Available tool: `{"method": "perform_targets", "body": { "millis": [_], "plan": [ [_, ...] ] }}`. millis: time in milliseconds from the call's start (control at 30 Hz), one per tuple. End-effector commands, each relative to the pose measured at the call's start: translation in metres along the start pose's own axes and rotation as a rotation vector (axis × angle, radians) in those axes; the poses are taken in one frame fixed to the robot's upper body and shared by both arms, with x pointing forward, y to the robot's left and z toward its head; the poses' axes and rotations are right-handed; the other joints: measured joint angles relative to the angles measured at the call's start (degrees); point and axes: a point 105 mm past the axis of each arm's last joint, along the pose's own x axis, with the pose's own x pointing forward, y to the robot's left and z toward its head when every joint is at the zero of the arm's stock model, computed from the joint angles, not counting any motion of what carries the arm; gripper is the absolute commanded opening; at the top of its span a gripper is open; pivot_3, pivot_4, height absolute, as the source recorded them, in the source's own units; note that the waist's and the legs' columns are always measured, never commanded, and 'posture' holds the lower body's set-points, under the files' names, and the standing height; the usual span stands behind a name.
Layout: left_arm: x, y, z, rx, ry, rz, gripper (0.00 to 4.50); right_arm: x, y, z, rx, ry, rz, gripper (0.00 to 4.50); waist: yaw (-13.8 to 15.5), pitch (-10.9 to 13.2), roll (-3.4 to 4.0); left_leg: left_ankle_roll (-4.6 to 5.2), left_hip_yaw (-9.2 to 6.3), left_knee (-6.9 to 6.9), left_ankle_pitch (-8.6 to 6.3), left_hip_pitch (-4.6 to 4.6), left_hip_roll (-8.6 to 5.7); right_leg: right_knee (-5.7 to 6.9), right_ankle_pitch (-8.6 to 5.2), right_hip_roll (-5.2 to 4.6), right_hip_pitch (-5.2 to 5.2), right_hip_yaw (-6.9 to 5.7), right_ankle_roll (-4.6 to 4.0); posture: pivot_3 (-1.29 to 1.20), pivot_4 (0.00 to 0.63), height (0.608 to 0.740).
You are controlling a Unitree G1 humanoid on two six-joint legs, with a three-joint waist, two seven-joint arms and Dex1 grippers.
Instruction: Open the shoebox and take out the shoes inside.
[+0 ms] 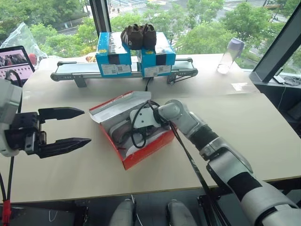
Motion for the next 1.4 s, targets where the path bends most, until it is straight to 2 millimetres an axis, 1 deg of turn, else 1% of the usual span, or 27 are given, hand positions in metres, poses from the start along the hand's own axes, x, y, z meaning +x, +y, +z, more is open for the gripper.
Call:
{"method": "perform_targets", "body": {
  "millis": [33,100,200,300,333,400,433,500,600,633,700,800,867,933,1000,1033,1067,1100,1133,1167,1200,1267,1333,1400],
  "plan": [
    [0.001,0.0,0.006,0.05,-0.004,0.005,4.5,-0.009,-0.009,0.017,-0.024,-0.042,-0.011,0.75,0.02,0.0,0.0,0.0,0.01,0.0,0.01,0.0,0.04,0.0,0.01,0.04,-0.01,0.0,-0.02,0.0,0.15,0.74],
    [0.003,0.001,0.006,0.054,-0.008,-0.004,4.5,-0.016,-0.013,0.026,-0.021,-0.064,-0.02,0.1,0.06,0.0,0.01,-0.02,0.01,0.0,0.02,0.0,0.11,-0.01,0.0,0.1,-0.01,0.0,-0.06,0.0,0.15,0.74],
    [0.005,0.003,0.005,0.058,-0.011,-0.019,4.5,-0.027,-0.021,0.039,-0.019,-0.092,-0.052,0.04,0.14,0.01,0.01,-0.02,0.02,0.0,0.02,0.0,0.17,0.01,0.01,0.15,-0.03,0.0,-0.1,0.0,0.15,0.74],
    [0.008,0.005,0.005,0.058,-0.016,-0.031,4.5,-0.045,-0.032,0.052,0.0,-0.119,-0.104,0.04,0.2,0.01,0.01,-0.02,0.02,0.0,0.02,-0.01,0.19,0.01,0.01,0.15,-0.03,0.0,-0.11,0.0,0.15,0.74],
    [0.01,0.006,0.005,0.058,-0.02,-0.041,4.5,-0.055,-0.042,0.059,0.044,-0.146,-0.149,0.04,0.22,0.01,0.01,-0.02,0.03,0.0,0.02,-0.01,0.19,0.0,0.01,0.15,-0.03,-0.01,-0.11,0.0,0.15,0.74],
    [0.013,0.008,0.003,0.057,-0.026,-0.058,4.5,-0.076,-0.061,0.066,0.092,-0.16,-0.24,0.04,0.24,0.01,0.0,-0.02,0.04,0.0,0.02,-0.01,0.2,0.01,0.01,0.15,-0.04,0.0,-0.12,0.0,0.15,0.74],
    [0.015,0.009,0.003,0.059,-0.028,-0.066,4.5,-0.089,-0.071,0.067,0.131,-0.158,-0.293,0.04,0.28,0.01,0.01,-0.02,0.04,0.0,0.02,-0.01,0.21,0.01,0.02,0.16,-0.04,-0.01,-0.13,0.0,0.15,0.74],
    [0.018,0.011,0.001,0.06,-0.033,-0.078,4.5,-0.111,-0.084,0.064,0.223,-0.155,-0.368,0.04,0.3,0.01,0.01,-0.02,0.05,0.0,0.02,-0.01,0.21,0.02,0.02,0.15,-0.06,0.0,-0.14,0.0,0.15,0.74],
    [0.023,0.014,0.001,0.064,-0.042,-0.101,4.5,-0.141,-0.095,0.057,0.351,-0.143,-0.458,0.04,0.58,0.01,0.0,-0.02,0.05,0.0,0.02,-0.01,0.22,-0.02,0.02,0.14,-0.03,-0.02,-0.17,0.0,0.15,0.74],
    [0.026,0.015,0.0,0.065,-0.045,-0.112,4.5,-0.153,-0.095,0.055,0.394,-0.139,-0.478,0.04,0.62,0.01,0.0,-0.02,0.05,-0.01,0.02,-0.01,0.22,-0.04,0.02,0.15,-0.04,-0.03,-0.17,0.0,0.15,0.74],
    [0.029,0.018,0.0,0.067,-0.049,-0.131,4.5,-0.166,-0.093,0.052,0.42,-0.121,-0.497,0.04,0.76,0.01,0.0,-0.01,0.08,-0.01,0.03,-0.02,0.22,-0.05,0.02,0.13,-0.03,-0.02,-0.18,0.0,0.15,0.74],
    [0.033,0.021,0.0,0.073,-0.051,-0.151,4.5,-0.172,-0.087,0.051,0.424,-0.099,-0.508,0.04,0.59,0.01,0.0,0.17,0.17,-0.01,0.13,-0.05,0.24,-0.05,0.02,0.13,-0.05,0.0,-0.18,0.0,0.15,0.74],
    [0.035,0.023,0.001,0.077,-0.053,-0.16,4.5,-0.183,-0.087,0.048,0.474,-0.098,-0.531,0.04,0.21,0.01,0.0,0.2,0.28,-0.01,0.15,-0.05,0.31,-0.03,0.01,0.15,-0.08,0.04,-0.19,0.0,0.15,0.74],
    [0.036,0.023,0.002,0.078,-0.054,-0.174,4.5,-0.205,-0.086,0.032,0.637,-0.074,-0.586,0.04,0.13,0.02,-0.01,0.22,0.36,-0.01,0.16,-0.05,0.36,-0.02,0.01,0.17,-0.11,0.08,-0.19,0.0,0.15,0.74],
    [0.037,0.024,0.001,0.08,-0.052,-0.179,4.5,-0.224,-0.079,0.014,0.911,-0.094,-0.629,0.04,0.34,0.02,-0.01,0.23,0.4,-0.01,0.16,-0.07,0.35,-0.05,0.01,0.16,-0.09,0.06,-0.19,0.0,0.15,0.74],
    [0.037,0.024,0.001,0.08,-0.051,-0.18,4.5,-0.232,-0.077,0.003,1.053,-0.116,-0.676,0.04,0.43,0.02,-0.02,0.24,0.4,-0.01,0.16,-0.08,0.34,-0.05,0.01,0.13,-0.1,0.07,-0.19,0.0,0.15,0.74],
    [0.037,0.024,0.0,0.08,-0.05,-0.181,4.5,-0.237,-0.075,-0.005,1.147,-0.131,-0.703,0.04,0.5,0.02,-0.02,0.25,0.38,0.0,0.15,-0.08,0.34,-0.05,0.01,0.12,-0.08,0.07,-0.19,0.0,0.15,0.74],
    [0.037,0.023,0.0,0.079,-0.05,-0.182,4.5,-0.242,-0.07,-0.017,1.261,-0.141,-0.743,0.04,0.61,0.02,-0.02,0.25,0.37,0.01,0.15,-0.08,0.34,-0.06,0.02,0.11,-0.07,0.06,-0.2,0.0,0.15,0.74],
    [0.038,0.023,0.0,0.08,-0.05,-0.183,4.5,-0.246,-0.059,-0.036,1.373,-0.118,-0.788,0.04,0.65,0.01,-0.03,0.25,0.38,0.0,0.15,-0.08,0.34,-0.05,0.02,0.1,-0.08,0.06,-0.2,0.0,0.15,0.74],
    [0.038,0.023,-0.001,0.08,-0.05,-0.184,4.5,-0.245,-0.044,-0.053,1.48,-0.089,-0.813,0.04,0.67,0.01,-0.04,0.25,0.38,0.0,0.15,-0.08,0.35,-0.06,0.02,0.12,-0.07,0.06,-0.21,0.0,0.15,0.74],
    [0.038,0.023,-0.001,0.08,-0.05,-0.184,4.5,-0.244,-0.033,-0.063,1.551,-0.067,-0.828,0.04,0.66,0.0,-0.05,0.25,0.38,0.0,0.15,-0.07,0.35,-0.05,0.02,0.12,-0.06,0.06,-0.22,0.0,0.15,0.74],
    [0.039,0.022,-0.002,0.08,-0.049,-0.184,4.5,-0.24,-0.015,-0.076,1.622,-0.013,-0.843,0.04,0.66,0.0,-0.05,0.25,0.48,-0.01,0.15,-0.08,0.35,-0.09,0.02,0.11,-0.05,0.05,-0.22,0.0,0.15,0.74],
    [0.039,0.022,-0.002,0.081,-0.047,-0.183,4.5,-0.237,-0.003,-0.084,1.649,0.029,-0.857,0.04,0.57,0.02,-0.02,0.26,0.73,0.0,0.15,-0.15,0.33,-0.07,0.02,0.09,-0.1,0.08,-0.22,0.0,0.15,0.74],
    [0.038,0.022,-0.003,0.08,-0.047,-0.181,4.5,-0.237,0.018,-0.104,1.696,0.113,-0.898,0.04,0.28,0.05,0.03,0.27,0.9,0.0,0.15,-0.26,0.34,-0.05,0.02,0.11,-0.21,0.12,-0.21,0.0,0.15,0.74]
  ]
}}
